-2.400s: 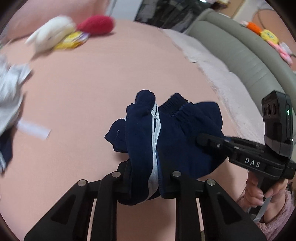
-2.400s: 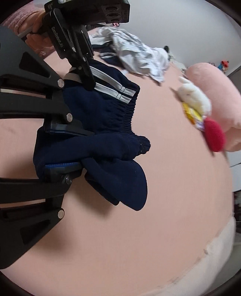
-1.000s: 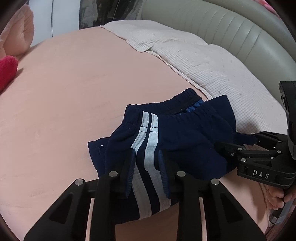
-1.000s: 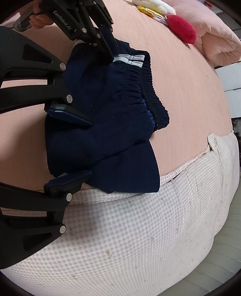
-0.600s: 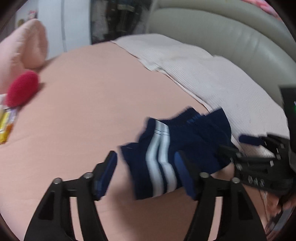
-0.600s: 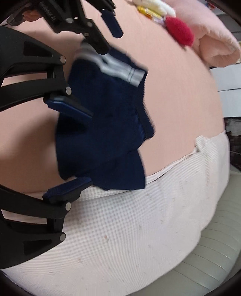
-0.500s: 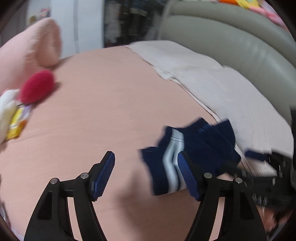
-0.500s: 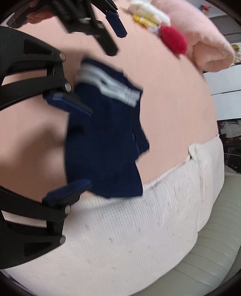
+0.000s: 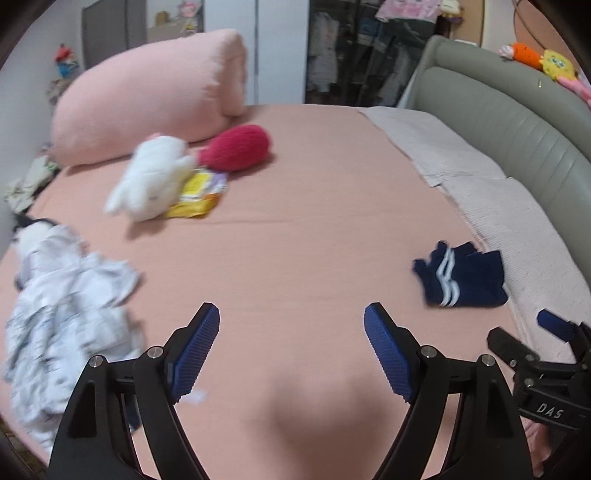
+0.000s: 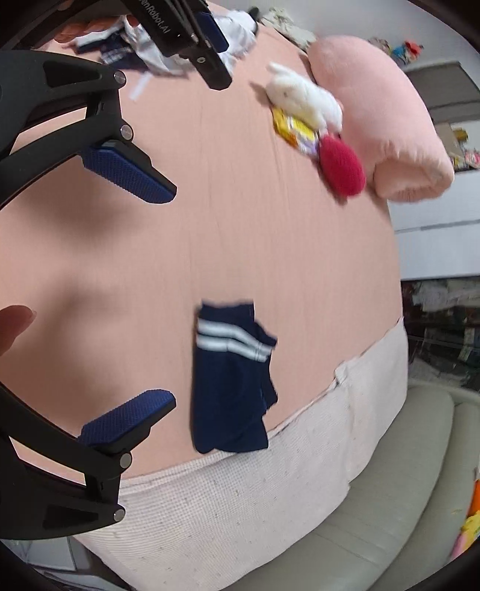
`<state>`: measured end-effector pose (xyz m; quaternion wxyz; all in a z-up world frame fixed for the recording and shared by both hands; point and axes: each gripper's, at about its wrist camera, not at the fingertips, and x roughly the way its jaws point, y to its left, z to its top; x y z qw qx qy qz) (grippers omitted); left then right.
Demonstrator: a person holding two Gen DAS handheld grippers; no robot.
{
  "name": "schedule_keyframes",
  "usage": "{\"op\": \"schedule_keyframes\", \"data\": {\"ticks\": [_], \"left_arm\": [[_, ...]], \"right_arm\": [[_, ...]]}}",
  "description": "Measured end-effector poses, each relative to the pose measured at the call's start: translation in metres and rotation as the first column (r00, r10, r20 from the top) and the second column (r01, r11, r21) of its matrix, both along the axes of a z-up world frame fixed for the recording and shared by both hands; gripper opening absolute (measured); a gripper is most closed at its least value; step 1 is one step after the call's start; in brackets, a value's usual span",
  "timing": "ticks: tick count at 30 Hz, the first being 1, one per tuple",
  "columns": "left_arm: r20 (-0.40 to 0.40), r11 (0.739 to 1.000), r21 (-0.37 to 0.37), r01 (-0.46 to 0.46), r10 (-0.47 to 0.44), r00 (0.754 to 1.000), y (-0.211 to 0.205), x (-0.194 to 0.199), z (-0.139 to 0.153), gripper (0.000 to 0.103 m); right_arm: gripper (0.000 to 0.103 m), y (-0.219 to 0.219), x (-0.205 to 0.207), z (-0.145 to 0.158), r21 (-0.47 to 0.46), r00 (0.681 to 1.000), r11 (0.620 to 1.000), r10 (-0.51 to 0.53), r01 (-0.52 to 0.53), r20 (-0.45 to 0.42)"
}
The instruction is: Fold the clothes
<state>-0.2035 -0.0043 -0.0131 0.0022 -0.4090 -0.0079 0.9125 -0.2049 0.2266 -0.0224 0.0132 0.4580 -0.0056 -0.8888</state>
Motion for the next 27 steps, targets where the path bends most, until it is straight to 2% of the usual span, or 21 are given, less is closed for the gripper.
{"op": "schedule_keyframes", "data": {"ticks": [6, 12, 14, 17, 20, 23, 27], "left_arm": [[-0.029, 0.999, 0.000, -0.055, 0.055, 0.998, -0.038, 0.067, 0.019, 0.083], [-0.067, 0.994, 0.053, -0.091, 0.094, 0.993, -0.050, 0.136, 0.039, 0.083], [-0.073, 0.993, 0.065, -0.096, 0.101, 0.992, -0.049, 0.157, 0.043, 0.083], [-0.062, 0.993, 0.044, -0.109, 0.111, 0.992, -0.043, 0.183, 0.044, 0.083], [-0.065, 0.990, 0.021, -0.137, 0.138, 0.988, -0.037, 0.204, 0.040, 0.083], [-0.059, 0.993, -0.007, -0.116, 0.116, 0.992, -0.028, 0.218, 0.034, 0.083], [-0.046, 0.997, -0.008, -0.079, 0.078, 0.996, -0.016, 0.230, 0.026, 0.083]], "right_arm": [[0.102, -0.037, 0.057, 0.016, -0.006, 0.999, 0.999, 0.047, -0.047, 0.007], [0.102, -0.034, 0.117, 0.027, 0.005, 0.997, 0.997, 0.071, -0.071, 0.008], [0.102, -0.028, 0.140, 0.035, 0.026, 0.997, 0.997, 0.073, -0.073, -0.006], [0.102, -0.019, 0.173, 0.045, 0.046, 0.997, 0.997, 0.069, -0.068, -0.019], [0.102, -0.004, 0.204, 0.048, 0.015, 0.998, 0.999, 0.047, -0.047, -0.029], [0.102, 0.003, 0.222, 0.047, 0.011, 0.998, 0.998, 0.057, -0.057, -0.038], [0.102, 0.005, 0.233, 0.050, 0.044, 0.996, 0.997, 0.063, -0.061, -0.065]]}}
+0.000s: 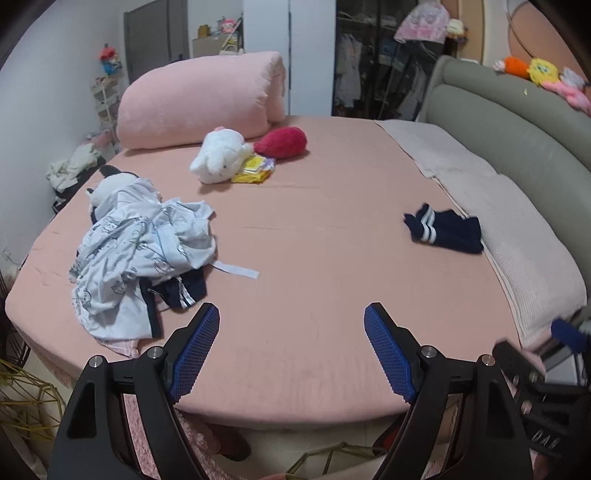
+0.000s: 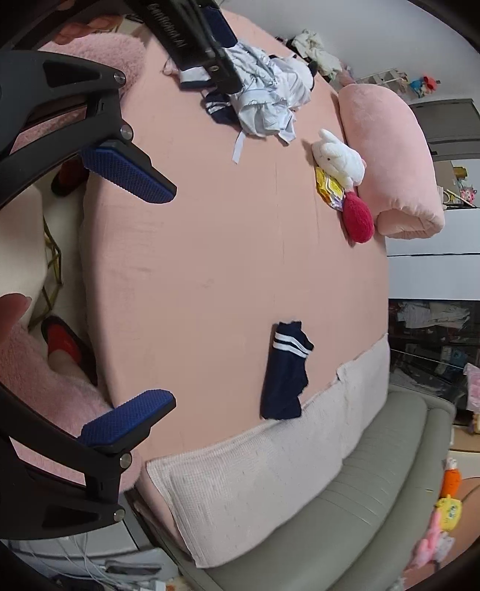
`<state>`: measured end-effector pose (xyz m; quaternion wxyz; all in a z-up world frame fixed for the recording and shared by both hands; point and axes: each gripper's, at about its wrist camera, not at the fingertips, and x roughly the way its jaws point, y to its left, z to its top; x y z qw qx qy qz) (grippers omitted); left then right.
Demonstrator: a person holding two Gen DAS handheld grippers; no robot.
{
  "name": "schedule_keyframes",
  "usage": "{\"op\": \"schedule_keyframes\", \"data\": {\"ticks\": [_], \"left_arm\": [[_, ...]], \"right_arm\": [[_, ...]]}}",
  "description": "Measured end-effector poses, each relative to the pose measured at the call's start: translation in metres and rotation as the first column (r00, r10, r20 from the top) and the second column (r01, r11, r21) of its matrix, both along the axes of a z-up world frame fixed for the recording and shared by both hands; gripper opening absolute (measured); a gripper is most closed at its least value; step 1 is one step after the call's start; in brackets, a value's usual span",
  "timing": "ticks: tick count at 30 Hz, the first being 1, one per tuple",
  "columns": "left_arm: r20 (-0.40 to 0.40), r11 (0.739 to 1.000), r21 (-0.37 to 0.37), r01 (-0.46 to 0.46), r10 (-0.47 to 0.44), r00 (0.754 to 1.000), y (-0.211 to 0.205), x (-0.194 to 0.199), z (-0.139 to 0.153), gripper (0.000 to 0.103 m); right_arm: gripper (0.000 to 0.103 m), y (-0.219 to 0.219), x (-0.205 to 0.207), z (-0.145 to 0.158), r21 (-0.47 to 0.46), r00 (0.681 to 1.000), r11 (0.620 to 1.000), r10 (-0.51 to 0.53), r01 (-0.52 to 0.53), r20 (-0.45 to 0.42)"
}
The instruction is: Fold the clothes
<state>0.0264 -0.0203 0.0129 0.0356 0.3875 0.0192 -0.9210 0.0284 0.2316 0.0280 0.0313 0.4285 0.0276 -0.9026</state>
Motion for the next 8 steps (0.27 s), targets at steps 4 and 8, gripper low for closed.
{"op": "schedule_keyframes", "data": {"ticks": [4, 8], "left_arm": [[0.023, 0.999, 0.030, 0.034, -0.035, 0.999, 0.006, 0.002, -0.006, 0.083], [0.007, 0.998, 0.021, 0.063, -0.063, 0.998, 0.013, 0.004, -0.006, 0.083]], "right_arm": [[0.102, 0.006, -0.001, 0.005, -0.013, 1.000, 1.000, 0.000, 0.000, -0.010], [0.102, 0.010, -0.005, 0.007, -0.018, 1.000, 1.000, 0.009, -0.009, -0.013]]}}
